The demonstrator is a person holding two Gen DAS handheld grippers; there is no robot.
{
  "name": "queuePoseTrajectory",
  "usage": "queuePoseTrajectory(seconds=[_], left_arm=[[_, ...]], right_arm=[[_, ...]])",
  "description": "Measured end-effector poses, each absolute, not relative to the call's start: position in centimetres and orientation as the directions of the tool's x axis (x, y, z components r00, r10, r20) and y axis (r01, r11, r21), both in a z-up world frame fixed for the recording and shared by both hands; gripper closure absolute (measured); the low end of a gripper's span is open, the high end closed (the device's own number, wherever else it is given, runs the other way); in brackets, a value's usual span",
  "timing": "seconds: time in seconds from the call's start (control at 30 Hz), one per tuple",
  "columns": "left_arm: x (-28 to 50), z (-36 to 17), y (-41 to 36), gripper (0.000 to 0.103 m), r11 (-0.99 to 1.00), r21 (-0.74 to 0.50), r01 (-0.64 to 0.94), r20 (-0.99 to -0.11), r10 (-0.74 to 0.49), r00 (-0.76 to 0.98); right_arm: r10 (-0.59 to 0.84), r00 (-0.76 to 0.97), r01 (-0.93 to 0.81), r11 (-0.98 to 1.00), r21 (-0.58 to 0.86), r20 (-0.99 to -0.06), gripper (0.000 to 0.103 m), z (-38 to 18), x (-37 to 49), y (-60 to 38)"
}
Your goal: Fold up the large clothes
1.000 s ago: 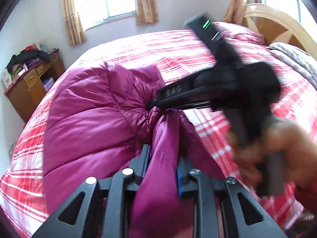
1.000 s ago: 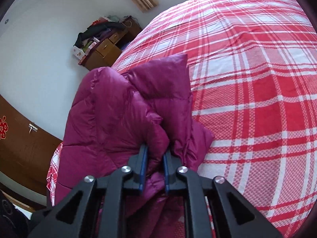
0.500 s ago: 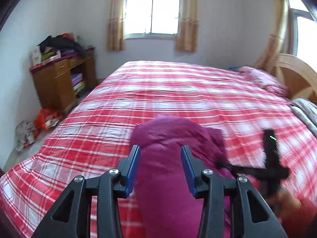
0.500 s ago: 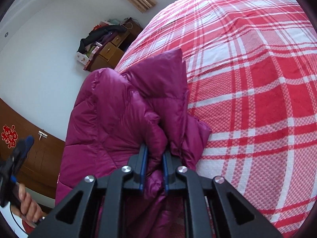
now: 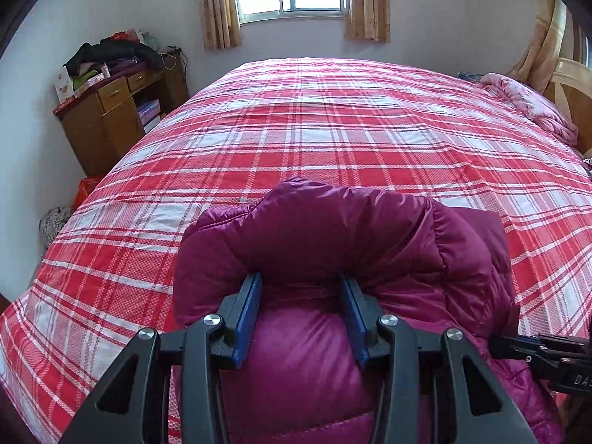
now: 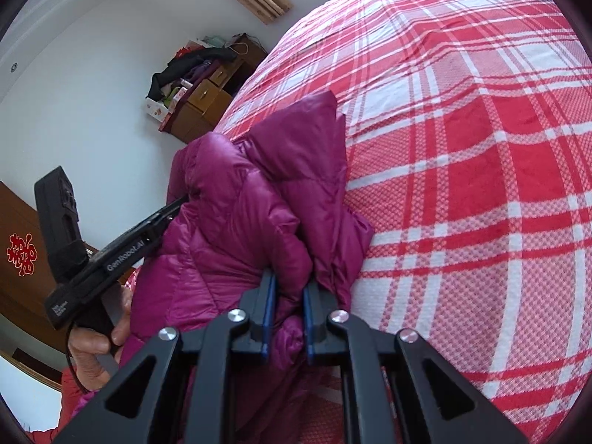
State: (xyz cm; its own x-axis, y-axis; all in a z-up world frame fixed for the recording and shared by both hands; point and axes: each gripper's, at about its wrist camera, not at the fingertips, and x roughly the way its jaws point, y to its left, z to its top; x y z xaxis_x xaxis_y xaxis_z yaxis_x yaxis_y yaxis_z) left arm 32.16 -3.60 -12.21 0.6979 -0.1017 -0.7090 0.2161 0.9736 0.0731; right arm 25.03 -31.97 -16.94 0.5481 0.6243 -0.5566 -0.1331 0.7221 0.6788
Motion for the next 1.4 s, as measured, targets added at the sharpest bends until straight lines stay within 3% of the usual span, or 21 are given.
queuePoseTrajectory(seconds=[0.43,0.57,0.63,0.73,0.87,1.03,1.2,1.27,1.4], left_arm=[[32.5,-14.5,-4.9,0.058,0.969,0.157,0.191,-0.686,-0.032,0.727],[32.1,-14.4,-5.0,0.058,0.965,0.178,0.191,-0.677,-0.021,0.736],[32.1,-14.3,-5.2,0.058,0.965,0.182,0.189,-0.675,-0.017,0.738],[32.2,-14.3,-5.4,0.058,0.963,0.192,0.189,-0.675,-0.010,0.738],[31.9,-13.8,-5.2,0.058,0.961,0.189,0.200,-0.684,-0.017,0.729],[29.6,-11.4,-2.1,0.055,0.962,0.103,0.251,-0.703,-0.109,0.703],[25.4,-9.5,3.8,0.050,0.963,0.059,0.264,-0.694,-0.151,0.704],[24.3,-9.4,6.1,0.049,0.966,0.031,0.257,-0.696,-0.164,0.699],[23.0,-10.4,8.3,0.049,0.977,-0.050,0.207,-0.711,-0.181,0.679]], right_arm=[[0.595,0.566,-0.152,0.756,0.637,-0.570,0.093,-16.8,23.8,-32.2],[0.492,0.619,-0.132,0.833,0.537,-0.612,0.091,-14.1,21.3,-31.8],[0.446,0.665,-0.143,0.863,0.485,-0.599,0.082,-12.2,19.2,-31.9],[0.478,0.671,-0.234,0.862,0.449,-0.567,0.081,-10.2,16.1,-31.3],[0.489,0.594,-0.277,0.870,0.408,-0.638,0.081,-11.2,15.2,-28.5],[0.449,0.575,-0.251,0.893,0.374,-0.685,0.088,-14.3,15.3,-28.3],[0.451,0.565,-0.259,0.892,0.371,-0.691,0.087,-14.6,14.5,-29.5],[0.425,0.576,-0.238,0.904,0.355,-0.699,0.082,-14.1,13.7,-30.4],[0.486,0.640,-0.286,0.869,0.403,-0.595,0.078,-10.3,11.7,-30.9]])
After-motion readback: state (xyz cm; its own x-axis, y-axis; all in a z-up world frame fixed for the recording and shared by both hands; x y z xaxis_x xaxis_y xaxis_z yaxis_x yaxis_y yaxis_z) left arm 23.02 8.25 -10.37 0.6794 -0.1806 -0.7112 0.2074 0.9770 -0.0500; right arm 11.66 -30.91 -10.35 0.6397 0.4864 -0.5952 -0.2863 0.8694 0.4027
